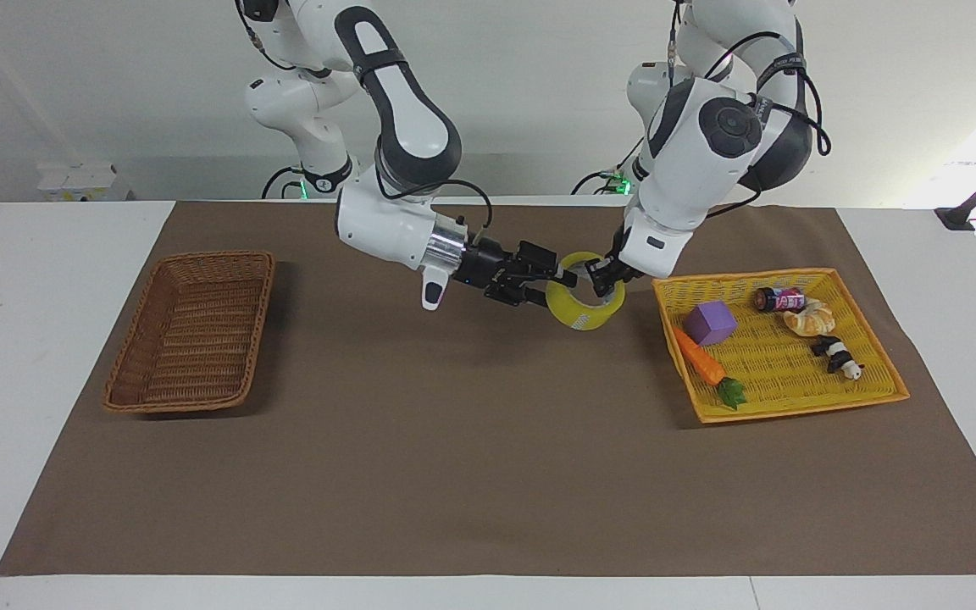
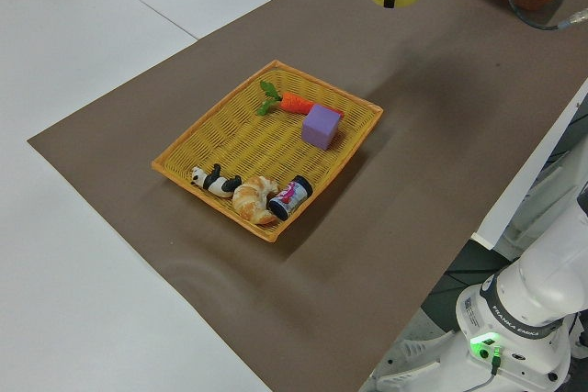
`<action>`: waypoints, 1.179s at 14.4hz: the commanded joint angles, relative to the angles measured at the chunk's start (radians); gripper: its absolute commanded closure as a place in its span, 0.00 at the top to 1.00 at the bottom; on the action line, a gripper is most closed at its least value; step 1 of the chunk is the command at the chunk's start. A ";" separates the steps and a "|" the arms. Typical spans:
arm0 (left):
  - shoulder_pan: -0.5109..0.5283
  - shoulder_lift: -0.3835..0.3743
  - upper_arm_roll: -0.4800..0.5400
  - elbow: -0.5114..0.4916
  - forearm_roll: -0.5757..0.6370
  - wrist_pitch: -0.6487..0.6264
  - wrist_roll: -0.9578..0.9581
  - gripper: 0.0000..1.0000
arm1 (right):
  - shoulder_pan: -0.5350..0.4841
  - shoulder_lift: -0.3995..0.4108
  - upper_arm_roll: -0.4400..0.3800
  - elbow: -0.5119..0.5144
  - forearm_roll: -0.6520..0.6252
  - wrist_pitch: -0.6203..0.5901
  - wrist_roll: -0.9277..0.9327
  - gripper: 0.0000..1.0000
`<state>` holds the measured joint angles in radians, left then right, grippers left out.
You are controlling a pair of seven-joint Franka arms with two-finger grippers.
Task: Move tape to another basket
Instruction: 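Grasp the tape rim with the right gripper beside the left gripper, then open the left gripper and withdraw it while the right gripper holds tape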
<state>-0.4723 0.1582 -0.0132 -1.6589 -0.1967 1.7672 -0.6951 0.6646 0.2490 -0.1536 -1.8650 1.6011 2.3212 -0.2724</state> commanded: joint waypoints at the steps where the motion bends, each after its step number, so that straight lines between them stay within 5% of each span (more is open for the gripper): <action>1: -0.011 -0.035 0.012 -0.028 -0.018 -0.006 0.014 0.02 | 0.019 0.012 0.000 0.012 0.022 0.000 0.002 0.31; 4: -0.012 -0.035 0.012 -0.028 -0.018 -0.011 0.014 0.02 | 0.024 0.012 0.000 0.012 0.017 0.003 0.001 0.00; 7: -0.014 -0.037 0.012 -0.027 -0.018 -0.014 0.013 0.07 | 0.023 0.012 -0.001 0.013 0.014 0.003 -0.001 0.00; 8: -0.025 -0.037 0.012 -0.027 -0.018 -0.017 0.006 0.29 | 0.021 0.012 -0.001 0.013 0.013 0.001 -0.002 0.00; 9: -0.028 -0.037 0.015 -0.021 -0.017 -0.021 0.002 0.82 | 0.021 0.012 -0.001 0.013 0.013 0.001 -0.002 0.00; 10: -0.028 -0.045 0.018 -0.009 -0.007 -0.025 0.003 0.99 | 0.021 0.012 0.000 0.013 0.011 0.001 -0.002 0.00; 13: 0.007 -0.109 0.036 0.043 -0.006 -0.127 0.038 0.99 | 0.021 0.012 -0.001 0.013 0.010 0.001 -0.004 0.00; 17: 0.194 -0.138 0.053 0.048 -0.004 -0.166 0.247 0.99 | 0.018 0.010 -0.003 0.013 0.000 -0.002 -0.008 0.00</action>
<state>-0.3806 0.0288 0.0363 -1.6051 -0.1952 1.6253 -0.5673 0.6847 0.2594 -0.1537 -1.8648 1.6040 2.3206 -0.2762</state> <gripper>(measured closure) 0.004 0.458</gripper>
